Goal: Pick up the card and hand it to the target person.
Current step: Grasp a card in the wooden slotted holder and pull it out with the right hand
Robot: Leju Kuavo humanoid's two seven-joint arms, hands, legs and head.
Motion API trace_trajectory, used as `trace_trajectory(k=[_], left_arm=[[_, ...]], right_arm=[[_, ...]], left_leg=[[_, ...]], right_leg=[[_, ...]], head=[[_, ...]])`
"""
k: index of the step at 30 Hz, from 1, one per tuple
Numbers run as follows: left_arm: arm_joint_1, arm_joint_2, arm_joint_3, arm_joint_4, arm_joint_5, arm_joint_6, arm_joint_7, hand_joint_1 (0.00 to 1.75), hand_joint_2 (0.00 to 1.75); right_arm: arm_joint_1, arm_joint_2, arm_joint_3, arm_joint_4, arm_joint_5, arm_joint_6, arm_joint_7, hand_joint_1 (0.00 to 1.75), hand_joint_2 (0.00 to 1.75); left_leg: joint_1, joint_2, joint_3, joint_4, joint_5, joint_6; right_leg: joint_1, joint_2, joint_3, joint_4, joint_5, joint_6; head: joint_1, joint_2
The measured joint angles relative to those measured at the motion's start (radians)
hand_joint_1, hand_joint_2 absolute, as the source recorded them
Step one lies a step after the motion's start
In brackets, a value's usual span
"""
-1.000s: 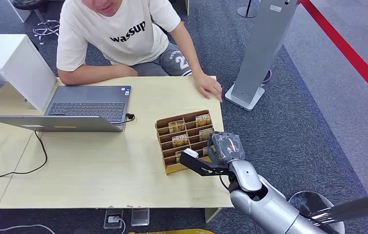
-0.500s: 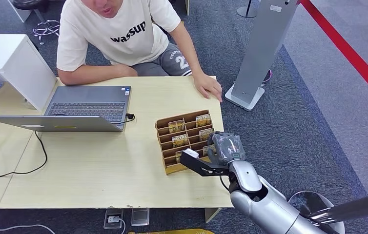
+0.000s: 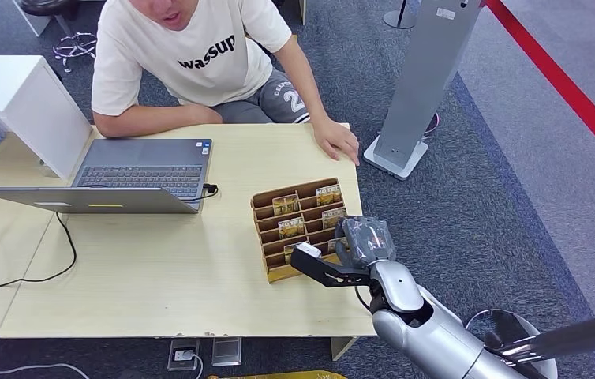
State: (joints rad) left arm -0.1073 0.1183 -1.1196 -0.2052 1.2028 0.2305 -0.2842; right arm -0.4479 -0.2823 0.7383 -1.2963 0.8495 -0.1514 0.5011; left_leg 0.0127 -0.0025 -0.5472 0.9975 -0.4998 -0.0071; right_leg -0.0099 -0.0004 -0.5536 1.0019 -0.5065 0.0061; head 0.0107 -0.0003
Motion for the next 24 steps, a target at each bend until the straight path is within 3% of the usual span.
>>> trace_trajectory(k=[8,14,24], left_arm=[[0.0,0.0,0.0,0.0,0.0,0.003,0.0,0.0,0.0],[0.0,0.0,0.0,0.0,0.0,0.004,0.0,0.0,0.0],[0.0,0.0,0.0,0.0,0.001,0.009,0.0,0.0,0.0]], right_arm=[[0.0,0.0,0.0,0.0,0.001,0.0,-0.005,1.29,1.75],[-0.001,0.001,0.0,0.0,0.002,0.0,-0.011,1.16,1.75],[0.0,0.001,0.0,0.011,-0.016,0.004,-0.019,1.11,1.75]], left_leg=[[0.0,0.0,0.0,0.0,0.0,0.0],[0.0,0.0,0.0,0.0,0.0,0.0],[0.0,0.0,0.0,0.0,0.0,0.0]], right_leg=[[0.0,0.0,0.0,0.0,0.0,0.0],[0.0,0.0,0.0,0.0,0.0,0.0],[0.0,0.0,0.0,0.0,0.0,0.0]], head=[[0.0,0.0],[0.0,0.0],[0.0,0.0]])
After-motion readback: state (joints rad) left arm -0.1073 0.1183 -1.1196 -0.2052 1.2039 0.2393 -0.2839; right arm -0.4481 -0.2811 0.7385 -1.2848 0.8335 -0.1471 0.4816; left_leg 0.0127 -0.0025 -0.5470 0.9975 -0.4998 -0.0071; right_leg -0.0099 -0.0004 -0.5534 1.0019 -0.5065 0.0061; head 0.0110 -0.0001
